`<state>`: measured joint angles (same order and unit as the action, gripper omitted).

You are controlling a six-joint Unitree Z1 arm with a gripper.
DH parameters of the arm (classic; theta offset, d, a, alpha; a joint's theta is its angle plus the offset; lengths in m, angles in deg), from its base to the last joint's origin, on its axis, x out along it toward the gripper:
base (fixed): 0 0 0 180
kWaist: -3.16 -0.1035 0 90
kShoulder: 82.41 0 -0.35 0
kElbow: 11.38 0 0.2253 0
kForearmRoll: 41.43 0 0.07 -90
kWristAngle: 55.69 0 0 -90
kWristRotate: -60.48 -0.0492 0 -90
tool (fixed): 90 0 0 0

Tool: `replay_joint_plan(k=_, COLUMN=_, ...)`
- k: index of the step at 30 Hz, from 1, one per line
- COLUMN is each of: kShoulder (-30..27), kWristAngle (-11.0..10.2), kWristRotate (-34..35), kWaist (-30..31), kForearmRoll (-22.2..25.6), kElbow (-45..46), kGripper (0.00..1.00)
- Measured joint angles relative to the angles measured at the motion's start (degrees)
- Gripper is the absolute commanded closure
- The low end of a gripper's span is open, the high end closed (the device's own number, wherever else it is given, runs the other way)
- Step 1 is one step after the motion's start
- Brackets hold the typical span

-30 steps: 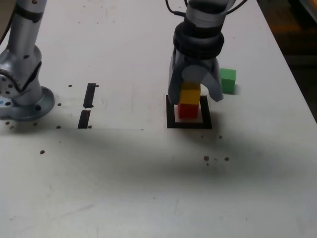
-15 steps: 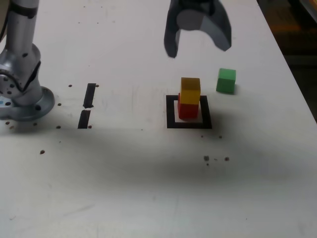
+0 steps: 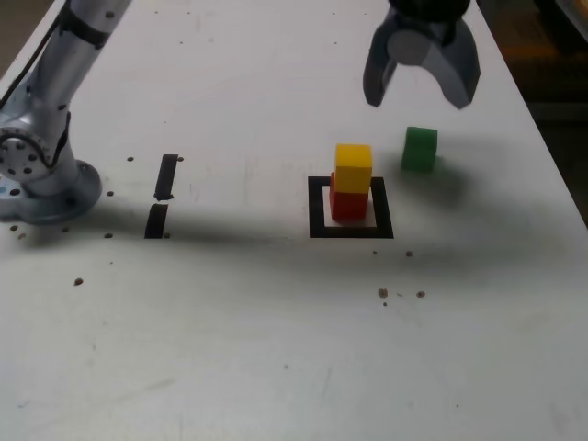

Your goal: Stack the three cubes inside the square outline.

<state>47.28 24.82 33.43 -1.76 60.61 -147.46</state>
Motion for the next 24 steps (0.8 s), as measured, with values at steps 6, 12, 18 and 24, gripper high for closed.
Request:
replay_joint_plan(k=6, kShoulder=4.31, kWristAngle=0.87, kWristRotate=-0.7, kWaist=-0.15, kForearmRoll=-2.16, kElbow=-0.25, kGripper=0.06)
replay_joint_plan(k=12, kShoulder=8.39, kWristAngle=1.66, kWristRotate=-0.93, kWaist=-0.15, kForearmRoll=-3.03, kElbow=-1.16, kGripper=0.12)
replay_joint_plan(k=18, kShoulder=9.64, kWristAngle=2.48, kWristRotate=-0.93, kWaist=-0.14, kForearmRoll=-4.54, kElbow=-1.1, kGripper=0.21)
replay_joint_plan(k=24, kShoulder=9.71, kWristAngle=2.72, kWristRotate=-0.92, kWaist=0.04, kForearmRoll=-5.46, kElbow=-1.07, kGripper=0.42)
